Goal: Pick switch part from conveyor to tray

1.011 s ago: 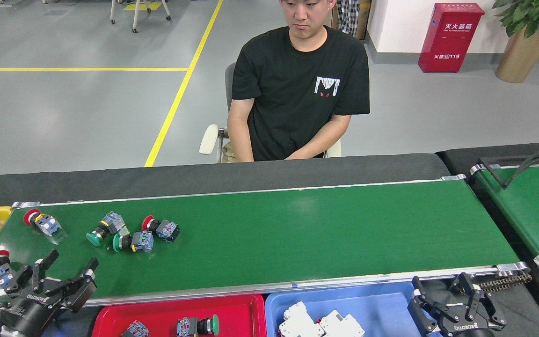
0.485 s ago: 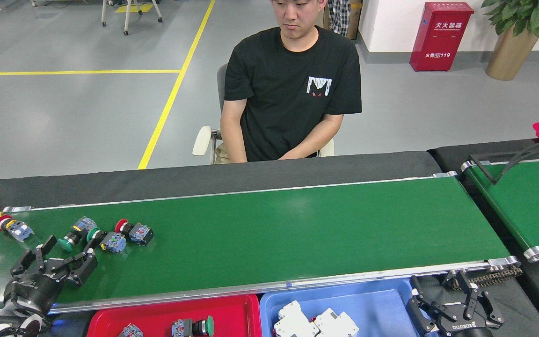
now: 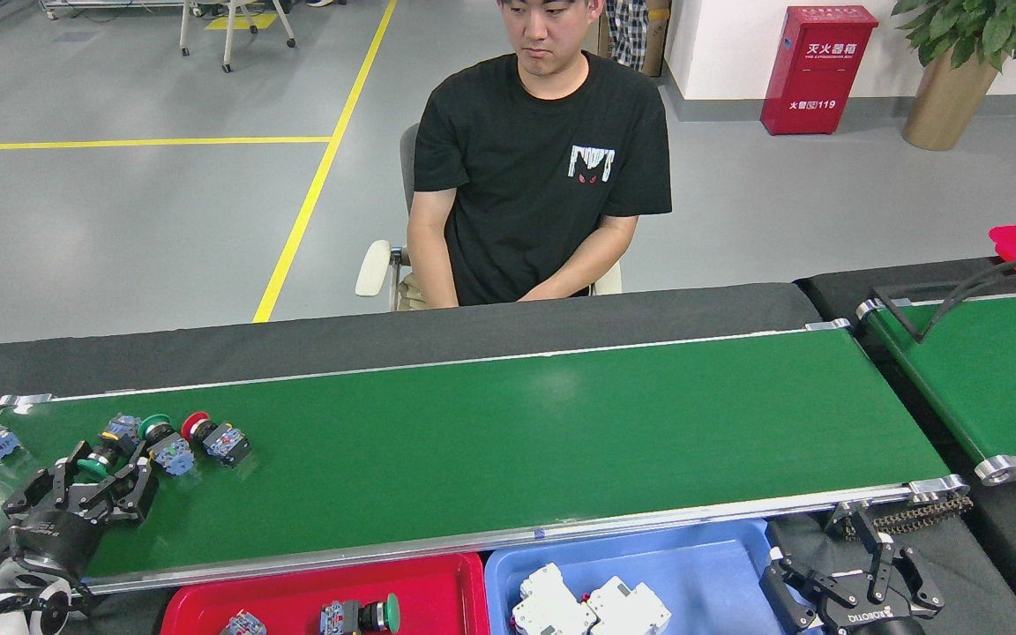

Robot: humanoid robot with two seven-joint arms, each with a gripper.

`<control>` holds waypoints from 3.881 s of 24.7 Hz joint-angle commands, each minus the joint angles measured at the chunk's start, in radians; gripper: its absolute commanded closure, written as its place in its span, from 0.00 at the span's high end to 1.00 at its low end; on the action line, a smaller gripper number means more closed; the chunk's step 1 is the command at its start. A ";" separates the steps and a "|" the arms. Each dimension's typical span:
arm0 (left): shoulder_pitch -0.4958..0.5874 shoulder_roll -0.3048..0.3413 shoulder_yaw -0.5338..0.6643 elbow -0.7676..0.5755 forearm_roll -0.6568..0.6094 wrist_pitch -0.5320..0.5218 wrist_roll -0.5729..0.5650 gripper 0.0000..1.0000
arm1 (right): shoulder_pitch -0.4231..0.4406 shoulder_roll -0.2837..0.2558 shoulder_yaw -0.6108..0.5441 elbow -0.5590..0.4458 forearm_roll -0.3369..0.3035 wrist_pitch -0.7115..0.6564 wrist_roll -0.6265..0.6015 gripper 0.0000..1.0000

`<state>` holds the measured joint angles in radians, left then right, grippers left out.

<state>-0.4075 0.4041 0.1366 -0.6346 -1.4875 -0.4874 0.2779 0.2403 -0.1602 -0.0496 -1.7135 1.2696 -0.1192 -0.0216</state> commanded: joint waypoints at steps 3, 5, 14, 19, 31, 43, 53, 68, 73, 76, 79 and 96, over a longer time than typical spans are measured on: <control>0.023 0.001 -0.002 -0.065 0.012 -0.126 0.012 0.12 | -0.007 -0.002 -0.004 -0.009 -0.001 0.000 -0.001 1.00; 0.093 0.002 0.001 -0.169 0.013 -0.155 0.034 0.11 | -0.006 -0.002 -0.004 -0.009 -0.001 0.000 -0.003 1.00; 0.504 -0.019 -0.003 -0.760 0.055 -0.298 0.037 0.12 | -0.004 -0.005 -0.012 -0.003 -0.003 0.000 -0.003 1.00; 0.701 -0.027 0.001 -0.991 0.053 -0.298 0.030 0.59 | -0.004 -0.007 -0.013 0.009 -0.003 0.000 -0.003 1.00; 0.747 -0.231 0.215 -1.002 0.049 -0.251 0.026 1.00 | 0.002 -0.007 -0.030 0.017 -0.004 0.000 -0.005 1.00; 0.722 -0.205 0.386 -0.870 0.046 -0.140 -0.049 1.00 | 0.005 -0.009 -0.027 0.017 -0.003 -0.002 -0.005 1.00; 0.420 -0.113 0.373 -0.680 0.044 -0.030 -0.336 1.00 | 0.004 -0.005 -0.021 0.012 -0.001 -0.002 -0.003 1.00; 0.233 -0.053 0.290 -0.425 0.044 -0.013 -0.344 1.00 | 0.004 -0.012 -0.003 0.014 0.002 -0.004 -0.005 1.00; 0.119 -0.039 0.265 -0.277 0.044 0.052 -0.342 1.00 | 0.004 -0.010 0.001 0.014 0.002 -0.004 -0.003 1.00; 0.058 -0.004 0.176 -0.177 0.047 0.145 -0.330 0.99 | 0.004 -0.010 0.001 0.014 0.002 -0.004 -0.003 1.00; 0.006 -0.002 0.133 -0.120 0.047 0.230 -0.296 0.90 | 0.004 -0.010 0.001 0.014 0.002 -0.004 -0.003 1.00; 0.012 -0.018 0.126 -0.108 0.056 0.197 -0.197 0.16 | 0.005 -0.009 0.005 0.014 0.002 -0.004 -0.003 1.00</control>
<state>-0.3847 0.3797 0.2607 -0.7229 -1.4342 -0.2690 0.0694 0.2480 -0.1613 -0.0431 -1.6875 1.2714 -0.1207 -0.0185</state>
